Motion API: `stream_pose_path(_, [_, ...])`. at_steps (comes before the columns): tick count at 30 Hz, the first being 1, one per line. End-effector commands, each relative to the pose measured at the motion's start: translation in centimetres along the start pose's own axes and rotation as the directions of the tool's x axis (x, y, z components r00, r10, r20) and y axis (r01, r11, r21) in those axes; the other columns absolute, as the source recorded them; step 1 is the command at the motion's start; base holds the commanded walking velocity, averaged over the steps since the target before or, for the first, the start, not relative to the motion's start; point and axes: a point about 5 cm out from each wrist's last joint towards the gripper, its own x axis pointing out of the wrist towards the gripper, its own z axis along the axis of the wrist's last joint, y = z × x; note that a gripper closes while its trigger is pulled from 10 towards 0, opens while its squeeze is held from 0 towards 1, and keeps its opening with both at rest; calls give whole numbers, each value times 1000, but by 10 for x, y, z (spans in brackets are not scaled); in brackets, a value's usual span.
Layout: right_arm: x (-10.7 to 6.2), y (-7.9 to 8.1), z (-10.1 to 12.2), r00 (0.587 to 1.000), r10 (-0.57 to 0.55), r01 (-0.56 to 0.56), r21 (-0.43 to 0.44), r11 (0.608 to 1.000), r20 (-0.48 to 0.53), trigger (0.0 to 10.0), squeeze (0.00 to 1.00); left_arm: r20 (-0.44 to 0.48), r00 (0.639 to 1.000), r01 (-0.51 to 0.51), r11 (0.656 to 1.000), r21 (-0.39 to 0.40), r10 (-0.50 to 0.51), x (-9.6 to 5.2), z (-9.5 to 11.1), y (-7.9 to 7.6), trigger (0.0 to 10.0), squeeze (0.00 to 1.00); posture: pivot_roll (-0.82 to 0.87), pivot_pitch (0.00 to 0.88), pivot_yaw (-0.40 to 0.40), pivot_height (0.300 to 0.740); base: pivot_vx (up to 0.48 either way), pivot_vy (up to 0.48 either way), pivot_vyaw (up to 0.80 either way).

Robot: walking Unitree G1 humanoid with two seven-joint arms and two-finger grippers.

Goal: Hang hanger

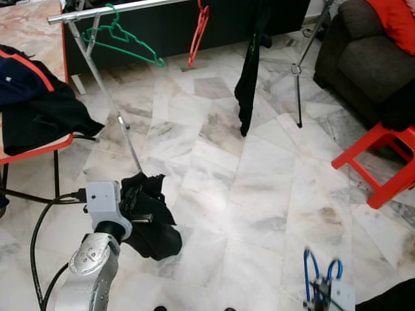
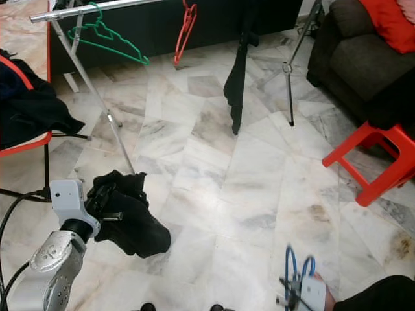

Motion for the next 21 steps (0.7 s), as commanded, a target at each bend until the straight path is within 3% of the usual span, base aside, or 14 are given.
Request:
stream_pose_path(1, [-1, 0, -10, 999, -28, 28, -5, 1000, -30, 10000, 0, 49, 999, 2, 1000, 24, -3, -2, 14, 1, 10000, 0, 25, 176, -22, 740, 0, 0, 0])
stream_pose_path(5, [1, 6, -6, 999, -45, 44, 35, 998, 15, 10000, 0, 55, 998, -16, 999, -33, 17, -2, 17, 2, 10000, 0, 19, 159, -12, 740, 0, 0, 0])
stream_pose_path(21, [-4, 11, -30, 997, -55, 56, 22, 998, -54, 10000, 0, 31, 999, 26, 999, -20, -25, 0, 13, -12, 10000, 0, 28, 139, -8, 740, 0, 0, 800])
